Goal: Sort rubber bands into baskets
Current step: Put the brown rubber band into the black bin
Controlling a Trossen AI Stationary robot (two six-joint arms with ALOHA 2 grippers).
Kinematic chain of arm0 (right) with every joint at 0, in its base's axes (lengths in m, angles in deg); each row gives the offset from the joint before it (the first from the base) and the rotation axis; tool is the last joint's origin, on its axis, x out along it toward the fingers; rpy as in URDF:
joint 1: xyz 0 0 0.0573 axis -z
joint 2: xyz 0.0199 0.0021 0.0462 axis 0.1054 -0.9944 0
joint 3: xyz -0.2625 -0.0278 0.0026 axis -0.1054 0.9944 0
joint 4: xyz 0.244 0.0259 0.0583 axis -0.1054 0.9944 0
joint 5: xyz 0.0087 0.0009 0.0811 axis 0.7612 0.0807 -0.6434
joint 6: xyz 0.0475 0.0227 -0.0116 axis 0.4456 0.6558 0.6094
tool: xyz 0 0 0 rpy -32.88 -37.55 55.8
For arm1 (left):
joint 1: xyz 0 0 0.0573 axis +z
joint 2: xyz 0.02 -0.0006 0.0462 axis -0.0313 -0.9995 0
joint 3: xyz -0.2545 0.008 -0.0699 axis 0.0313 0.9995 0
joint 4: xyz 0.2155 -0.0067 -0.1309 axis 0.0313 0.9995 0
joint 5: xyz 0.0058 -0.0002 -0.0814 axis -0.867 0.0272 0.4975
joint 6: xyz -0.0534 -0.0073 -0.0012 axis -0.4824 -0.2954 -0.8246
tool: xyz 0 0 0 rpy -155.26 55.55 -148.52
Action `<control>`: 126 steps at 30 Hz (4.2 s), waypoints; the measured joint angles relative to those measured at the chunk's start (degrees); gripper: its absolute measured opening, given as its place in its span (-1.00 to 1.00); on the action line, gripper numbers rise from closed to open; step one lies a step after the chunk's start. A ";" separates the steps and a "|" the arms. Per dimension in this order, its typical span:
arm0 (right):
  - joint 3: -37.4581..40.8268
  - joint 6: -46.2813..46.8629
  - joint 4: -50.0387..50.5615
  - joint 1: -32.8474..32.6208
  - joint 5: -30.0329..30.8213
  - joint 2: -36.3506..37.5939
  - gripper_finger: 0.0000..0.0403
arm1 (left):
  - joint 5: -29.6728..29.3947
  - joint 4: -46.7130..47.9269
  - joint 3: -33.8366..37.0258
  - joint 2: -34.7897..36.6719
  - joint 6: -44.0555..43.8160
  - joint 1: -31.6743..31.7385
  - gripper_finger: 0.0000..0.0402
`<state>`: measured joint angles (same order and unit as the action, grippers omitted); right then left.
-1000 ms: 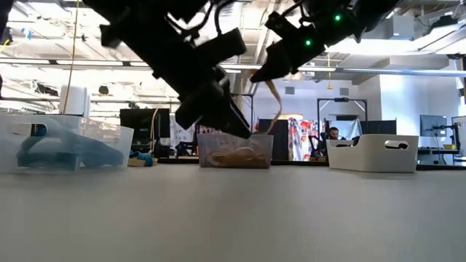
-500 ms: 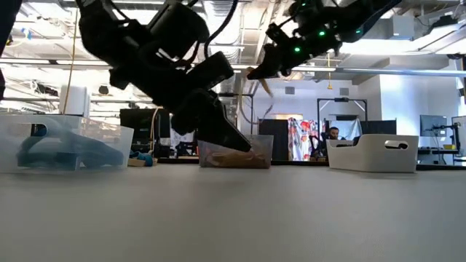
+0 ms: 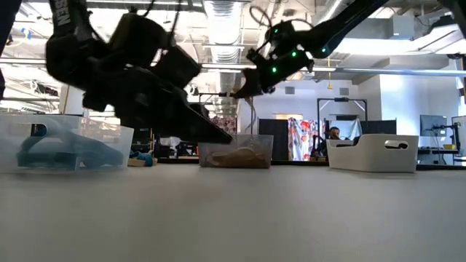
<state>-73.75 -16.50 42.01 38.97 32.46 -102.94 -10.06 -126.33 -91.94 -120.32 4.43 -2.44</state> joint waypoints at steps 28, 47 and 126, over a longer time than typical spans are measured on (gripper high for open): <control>-2.82 4.80 12.33 0.87 -1.92 -7.45 -0.18 | 8.23 -19.00 8.89 0.09 -7.69 -3.17 -0.29; -2.82 3.76 14.99 -3.83 -1.11 0.71 0.31 | -8.10 32.62 8.79 33.26 -10.88 -10.34 -0.29; 9.49 4.31 -12.51 -36.03 -11.50 -6.84 0.31 | -19.38 102.54 -19.23 25.40 -50.37 -43.50 -0.43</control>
<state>-64.27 -12.19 29.50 2.94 20.97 -109.78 -29.44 -23.78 -111.18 -94.92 -45.94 -45.94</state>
